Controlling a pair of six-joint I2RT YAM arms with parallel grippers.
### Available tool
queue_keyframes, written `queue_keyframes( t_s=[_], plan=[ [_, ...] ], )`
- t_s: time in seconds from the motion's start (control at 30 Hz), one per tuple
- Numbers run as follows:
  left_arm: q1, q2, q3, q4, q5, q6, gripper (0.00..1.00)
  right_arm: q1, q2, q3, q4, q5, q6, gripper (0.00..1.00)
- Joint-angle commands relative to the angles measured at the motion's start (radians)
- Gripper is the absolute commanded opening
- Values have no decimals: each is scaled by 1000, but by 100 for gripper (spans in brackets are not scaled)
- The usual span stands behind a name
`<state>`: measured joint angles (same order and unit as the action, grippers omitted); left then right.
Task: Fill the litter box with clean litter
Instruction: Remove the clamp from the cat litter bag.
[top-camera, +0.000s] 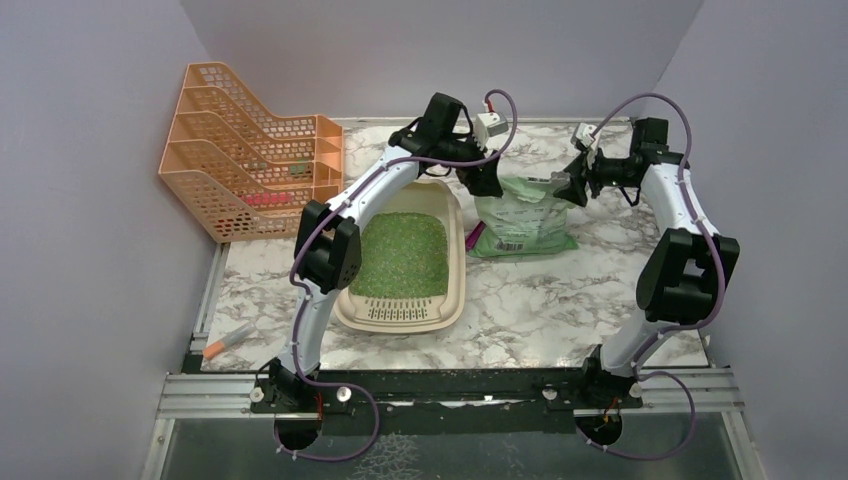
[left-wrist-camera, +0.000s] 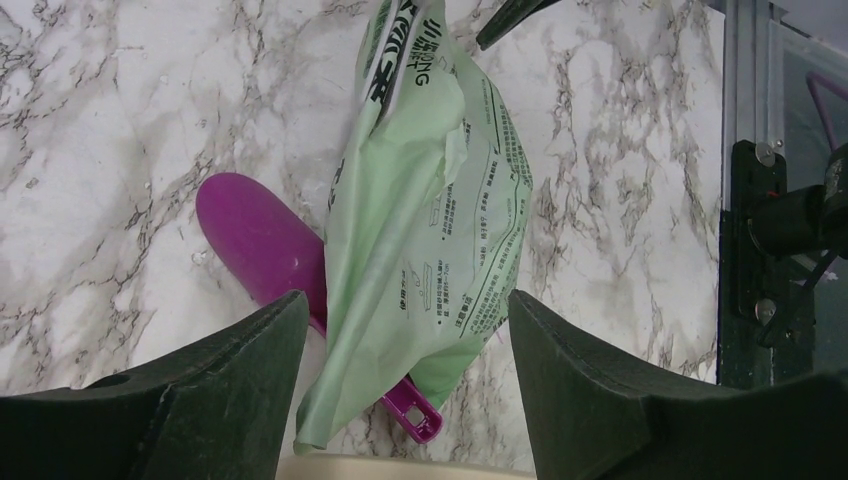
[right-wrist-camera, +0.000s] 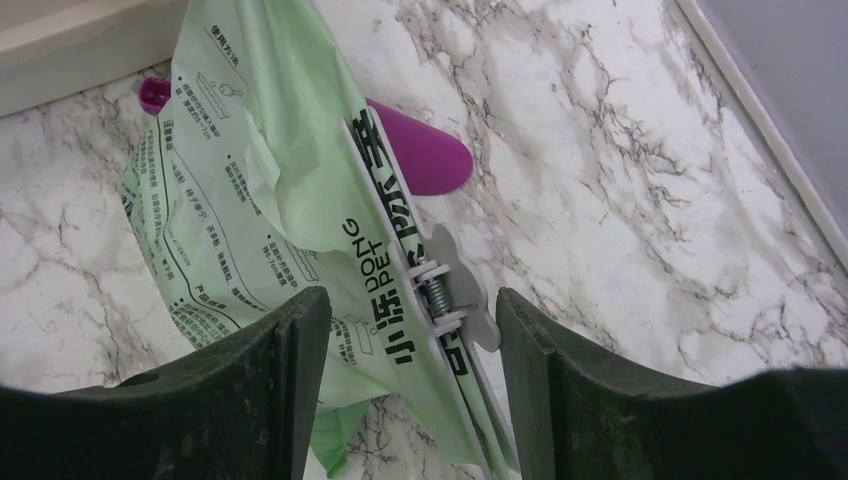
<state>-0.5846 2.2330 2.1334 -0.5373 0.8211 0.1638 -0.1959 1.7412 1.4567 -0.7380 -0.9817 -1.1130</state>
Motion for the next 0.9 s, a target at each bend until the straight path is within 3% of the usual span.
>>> queue_keyframes(
  t_s=[0.0, 0.27, 0.43, 0.73, 0.87],
  plan=[
    [-7, -22, 53, 14, -22, -16, 74, 16, -6, -29, -25, -26, -20, 64],
    [-8, -8, 82, 14, -43, -16, 74, 15, -31, -36, 30, 10, -5, 46],
    [-7, 11, 85, 11, -61, -20, 74, 15, -95, -77, 89, 59, 20, 24],
    [-10, 94, 141, -11, -76, -13, 73, 15, -267, -201, 274, 75, 129, 11],
    [-15, 96, 142, -18, -78, -5, 73, 15, -342, -286, 460, 250, 342, 9]
  ],
)
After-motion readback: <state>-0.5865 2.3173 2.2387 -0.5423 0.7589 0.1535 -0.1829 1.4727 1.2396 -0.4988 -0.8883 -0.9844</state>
